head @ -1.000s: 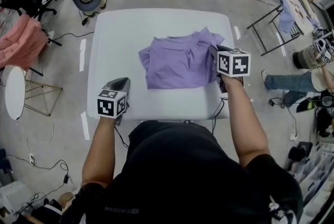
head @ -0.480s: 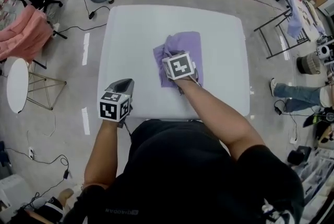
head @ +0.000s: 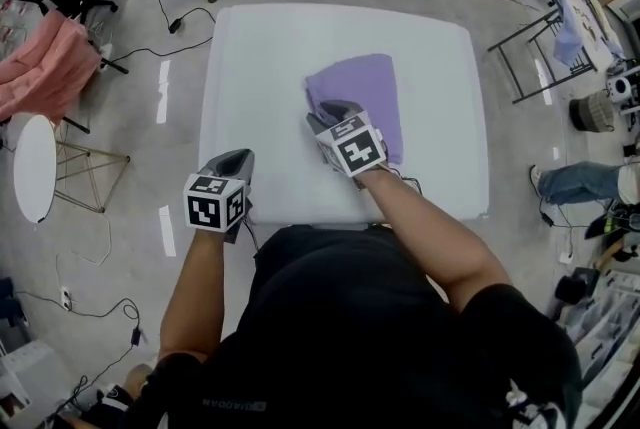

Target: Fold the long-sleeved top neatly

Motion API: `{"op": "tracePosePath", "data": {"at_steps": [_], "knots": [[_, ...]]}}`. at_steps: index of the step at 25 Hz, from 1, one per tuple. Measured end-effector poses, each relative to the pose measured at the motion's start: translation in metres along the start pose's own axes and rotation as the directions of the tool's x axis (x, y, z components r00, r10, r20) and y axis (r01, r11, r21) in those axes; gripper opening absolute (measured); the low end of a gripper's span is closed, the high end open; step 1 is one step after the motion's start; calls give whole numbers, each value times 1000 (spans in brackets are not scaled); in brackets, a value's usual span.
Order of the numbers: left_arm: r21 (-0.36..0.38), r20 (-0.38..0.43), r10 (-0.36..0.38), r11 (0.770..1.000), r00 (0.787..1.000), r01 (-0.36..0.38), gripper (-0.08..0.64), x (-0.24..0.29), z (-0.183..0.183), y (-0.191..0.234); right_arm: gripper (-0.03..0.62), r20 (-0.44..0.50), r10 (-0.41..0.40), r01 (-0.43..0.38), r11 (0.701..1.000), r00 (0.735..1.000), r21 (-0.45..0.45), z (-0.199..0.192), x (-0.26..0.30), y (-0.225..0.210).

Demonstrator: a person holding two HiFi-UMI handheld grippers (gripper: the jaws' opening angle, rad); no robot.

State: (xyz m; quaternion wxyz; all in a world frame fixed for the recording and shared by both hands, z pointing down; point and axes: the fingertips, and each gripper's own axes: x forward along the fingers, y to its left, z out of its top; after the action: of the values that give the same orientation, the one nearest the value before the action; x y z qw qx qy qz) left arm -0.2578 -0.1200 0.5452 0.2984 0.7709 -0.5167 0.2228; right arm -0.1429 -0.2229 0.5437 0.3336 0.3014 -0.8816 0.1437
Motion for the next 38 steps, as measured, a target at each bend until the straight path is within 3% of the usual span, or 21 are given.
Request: {"op": "tracePosePath", "data": {"at_steps": [5,7,14,18,20,22,24,27,29,32,34,38], "knots": [[60,48,-62,996,997,59,19,34,51,-5,121,-28,-34,36,995,999,92,-40,-55,-32],[70,42,-104,992,994,101,85,58,71,-3,126,-61,-37,43,994,997,104,-58,-67,-33],[6,-14,-233,972,972,233,140,141,121,-19,135,-100,4,12,986,995,164,-88,-76,-10],[-33,-53,-277,961,959,275,141,171,125,-30,132,-122,4,25,972,993,236,-93,-62,-14],[-42,-96,-274,961,957,272,140,183,117,-32,89,-157,22,17,971,987,240,-100,-54,-10],[-35,-138,-249,969,959,246,113,193,108,-30,30,-168,31,0,984,985,180,-99,-51,-2],[-22,-151,-234,972,960,233,40,198,106,-28,26,-151,40,-28,997,988,77,-89,-51,12],[-18,-136,-249,968,959,249,21,197,109,-27,25,-164,-3,-24,986,986,-167,-75,-50,33],[-20,-126,-260,965,957,260,21,196,114,-26,25,-185,-53,-19,930,981,-368,-74,-46,43],[-8,-148,-257,966,955,259,20,199,114,-21,20,-250,-110,-61,806,962,-589,-98,-31,51],[10,-187,-248,967,951,254,20,205,107,-13,18,-282,-105,-94,787,954,-610,-114,-20,51],[16,-227,-215,974,950,225,20,220,94,-2,17,-281,-61,-121,802,958,-585,-119,-8,56]]}}
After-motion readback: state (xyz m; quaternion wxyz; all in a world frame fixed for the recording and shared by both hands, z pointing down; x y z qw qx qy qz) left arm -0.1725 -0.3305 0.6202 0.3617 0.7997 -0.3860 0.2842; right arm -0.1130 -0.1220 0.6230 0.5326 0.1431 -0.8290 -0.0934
